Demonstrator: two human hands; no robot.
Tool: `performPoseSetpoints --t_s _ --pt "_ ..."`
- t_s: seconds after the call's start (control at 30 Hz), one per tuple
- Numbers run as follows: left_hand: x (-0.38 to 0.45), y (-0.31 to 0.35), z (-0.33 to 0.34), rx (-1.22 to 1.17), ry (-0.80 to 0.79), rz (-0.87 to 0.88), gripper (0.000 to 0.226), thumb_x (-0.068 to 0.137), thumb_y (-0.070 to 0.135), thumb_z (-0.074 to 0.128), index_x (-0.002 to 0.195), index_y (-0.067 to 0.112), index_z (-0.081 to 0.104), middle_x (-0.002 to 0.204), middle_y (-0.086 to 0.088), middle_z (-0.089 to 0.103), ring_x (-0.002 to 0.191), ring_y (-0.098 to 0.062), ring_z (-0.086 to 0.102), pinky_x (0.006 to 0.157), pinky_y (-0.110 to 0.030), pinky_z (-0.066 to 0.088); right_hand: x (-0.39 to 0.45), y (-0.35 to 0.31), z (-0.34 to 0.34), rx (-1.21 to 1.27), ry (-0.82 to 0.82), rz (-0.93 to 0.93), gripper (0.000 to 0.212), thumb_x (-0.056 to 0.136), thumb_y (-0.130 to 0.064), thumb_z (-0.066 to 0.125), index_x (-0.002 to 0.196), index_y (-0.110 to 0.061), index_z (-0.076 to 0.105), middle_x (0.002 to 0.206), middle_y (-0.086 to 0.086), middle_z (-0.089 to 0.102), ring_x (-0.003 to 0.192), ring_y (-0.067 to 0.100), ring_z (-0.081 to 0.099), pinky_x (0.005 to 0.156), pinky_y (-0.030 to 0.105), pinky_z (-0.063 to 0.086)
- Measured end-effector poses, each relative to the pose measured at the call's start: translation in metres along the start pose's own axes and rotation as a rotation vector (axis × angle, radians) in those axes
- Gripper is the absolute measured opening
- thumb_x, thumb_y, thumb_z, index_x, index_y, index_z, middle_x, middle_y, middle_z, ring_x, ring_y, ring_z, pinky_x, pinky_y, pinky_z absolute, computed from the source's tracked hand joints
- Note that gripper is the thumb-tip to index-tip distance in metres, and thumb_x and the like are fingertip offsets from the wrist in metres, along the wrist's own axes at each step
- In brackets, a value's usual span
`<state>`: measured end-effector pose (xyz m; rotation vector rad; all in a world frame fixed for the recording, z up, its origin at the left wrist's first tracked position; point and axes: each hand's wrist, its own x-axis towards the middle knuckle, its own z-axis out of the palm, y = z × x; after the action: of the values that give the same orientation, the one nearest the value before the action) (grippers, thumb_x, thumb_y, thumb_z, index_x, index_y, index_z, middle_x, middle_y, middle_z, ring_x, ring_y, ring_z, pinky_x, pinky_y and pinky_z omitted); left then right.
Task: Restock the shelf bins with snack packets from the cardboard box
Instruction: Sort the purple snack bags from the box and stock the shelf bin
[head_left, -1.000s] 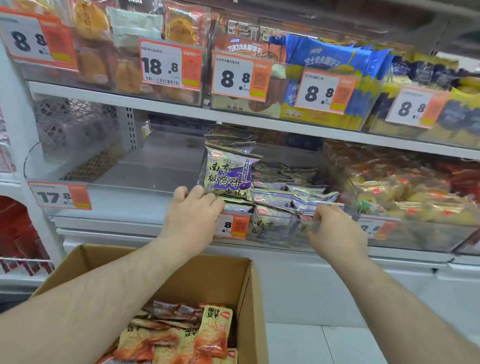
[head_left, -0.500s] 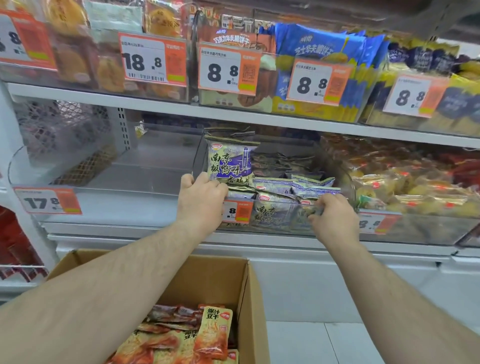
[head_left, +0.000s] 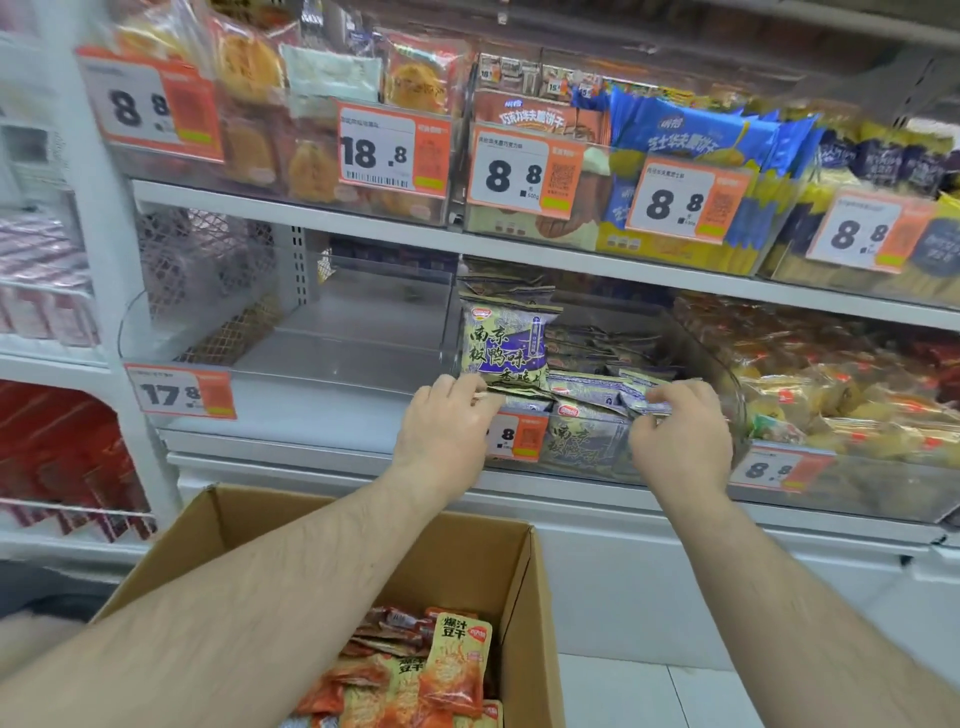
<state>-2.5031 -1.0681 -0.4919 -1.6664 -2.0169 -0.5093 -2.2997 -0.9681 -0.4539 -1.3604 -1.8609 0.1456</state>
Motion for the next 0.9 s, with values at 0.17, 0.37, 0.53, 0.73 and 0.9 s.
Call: performPoseSetpoints --t_s 0.17,0.37,0.53,0.73,0.9 --pt "-0.034 -0.041 -0.040 -0.110 -0.051 -0.078 0.044 0.066 0.021 0.084 0.108 0.016 0.071 0.103 -0.003 0.067 0.091 -0.031 0.062 0.075 -0.041 0.048 -0.039 -0.085 0.008 0.208 -0.088 -0.360 0.020 0.077 -0.001 0.066 0.096 -0.008 0.069 0.105 0.002 0.060 0.089 0.019 0.058 0.076 0.024 0.039" --pt "-0.063 -0.121 -0.056 -0.044 -0.016 -0.194 0.044 0.085 0.029 0.070 0.128 0.020 0.061 0.125 0.001 0.058 0.120 -0.026 0.048 0.094 -0.038 0.036 -0.089 -0.156 0.059 0.139 -0.559 -0.524 0.037 0.083 -0.020 0.068 0.119 -0.013 0.060 0.151 0.001 0.033 0.111 0.023 0.058 0.096 0.032 0.043" --pt "-0.047 -0.172 -0.051 0.076 -0.039 -0.225 0.055 0.087 0.045 0.064 0.136 0.024 0.050 0.134 0.001 0.049 0.129 -0.025 0.037 0.105 -0.038 0.024 -0.084 -0.186 0.095 -0.121 -0.602 -0.508 0.039 0.089 -0.029 0.061 0.126 -0.018 0.055 0.163 -0.002 0.002 0.117 0.028 0.057 0.087 0.033 0.045" --pt "-0.044 -0.206 -0.053 0.190 -0.220 -0.271 0.062 0.089 0.061 0.053 0.141 0.026 0.045 0.139 0.002 0.048 0.133 -0.024 0.035 0.111 -0.040 0.020 -0.077 -0.195 0.111 -0.310 -0.655 -0.367 0.031 0.091 -0.028 0.055 0.116 -0.010 0.057 0.128 0.005 0.037 0.103 0.031 0.057 0.075 0.033 0.042" --pt "-0.039 -0.221 -0.062 0.110 -0.349 -0.368 0.033 0.097 0.046 0.049 0.127 0.033 0.056 0.121 0.005 0.063 0.120 -0.019 0.051 0.111 -0.043 0.020 -0.072 -0.207 0.106 -0.216 -0.659 -0.257 0.024 0.088 -0.026 0.054 0.099 -0.005 0.057 0.119 0.008 0.040 0.082 0.031 0.049 0.073 0.033 0.040"
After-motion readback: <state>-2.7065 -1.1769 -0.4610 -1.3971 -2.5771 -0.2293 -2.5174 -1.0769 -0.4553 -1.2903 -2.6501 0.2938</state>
